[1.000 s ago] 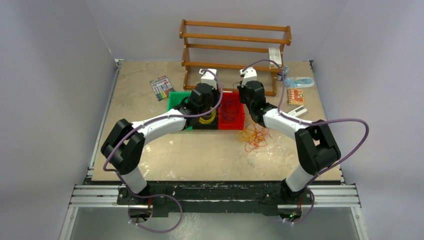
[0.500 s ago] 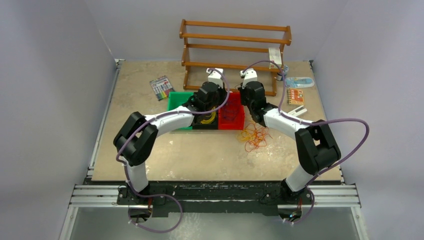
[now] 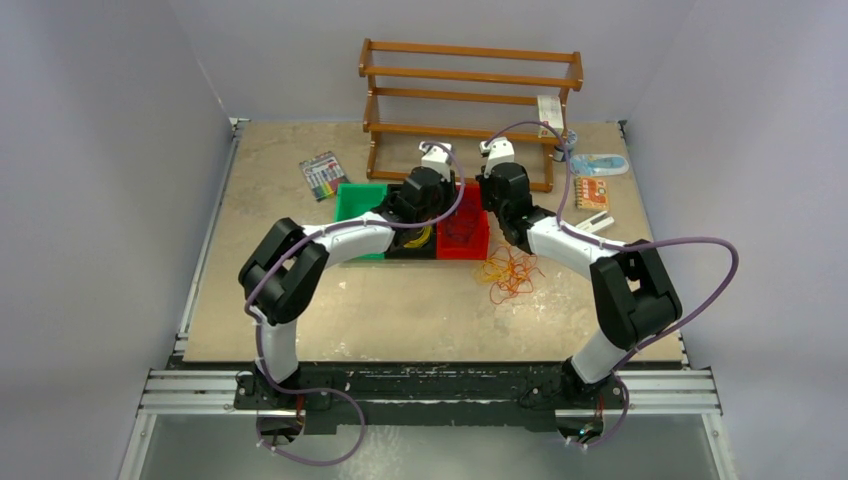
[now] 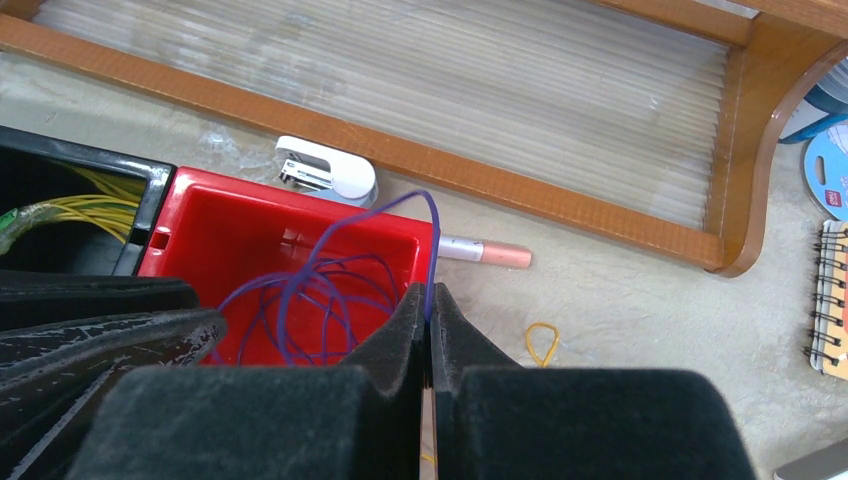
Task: Untangle the cables
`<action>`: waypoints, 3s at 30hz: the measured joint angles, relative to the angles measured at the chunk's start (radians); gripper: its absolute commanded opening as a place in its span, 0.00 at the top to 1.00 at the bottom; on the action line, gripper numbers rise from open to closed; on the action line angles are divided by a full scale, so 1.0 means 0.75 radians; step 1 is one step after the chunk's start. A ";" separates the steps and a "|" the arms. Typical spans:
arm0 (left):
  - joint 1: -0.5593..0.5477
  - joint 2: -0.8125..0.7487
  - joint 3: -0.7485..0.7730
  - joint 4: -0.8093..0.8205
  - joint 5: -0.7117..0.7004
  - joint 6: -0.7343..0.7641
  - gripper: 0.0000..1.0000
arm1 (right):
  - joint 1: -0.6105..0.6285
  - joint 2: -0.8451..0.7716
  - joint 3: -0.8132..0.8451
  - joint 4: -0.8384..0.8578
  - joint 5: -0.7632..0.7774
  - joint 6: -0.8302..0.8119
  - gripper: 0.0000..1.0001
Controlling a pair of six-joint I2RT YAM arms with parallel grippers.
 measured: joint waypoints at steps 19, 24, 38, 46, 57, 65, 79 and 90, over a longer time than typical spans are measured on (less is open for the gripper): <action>0.000 -0.488 -0.124 -0.171 -0.323 0.006 0.70 | 0.001 -0.001 0.064 -0.062 -0.198 -0.046 0.99; 0.000 -0.674 -0.161 -0.262 -0.453 0.014 0.69 | 0.012 0.003 0.140 -0.144 -0.310 -0.082 0.98; 0.000 -0.779 -0.189 -0.410 -0.583 0.048 0.69 | 0.102 0.167 0.246 -0.405 -0.334 -0.144 0.97; 0.000 -0.784 -0.197 -0.410 -0.590 0.065 0.69 | 0.114 0.241 0.303 -0.468 -0.283 -0.132 0.95; 0.000 -0.784 -0.197 -0.410 -0.592 0.067 0.69 | 0.114 0.301 0.311 -0.458 -0.316 -0.099 0.80; 0.000 -0.789 -0.228 -0.410 -0.593 0.067 0.69 | 0.114 0.241 0.293 -0.458 -0.321 -0.059 0.66; 0.000 -0.794 -0.229 -0.409 -0.593 0.066 0.68 | 0.114 0.021 0.288 -0.478 -0.270 -0.030 0.47; 0.000 -0.771 -0.229 -0.409 -0.557 0.065 0.69 | 0.022 -0.261 0.101 -0.476 -0.056 0.211 0.52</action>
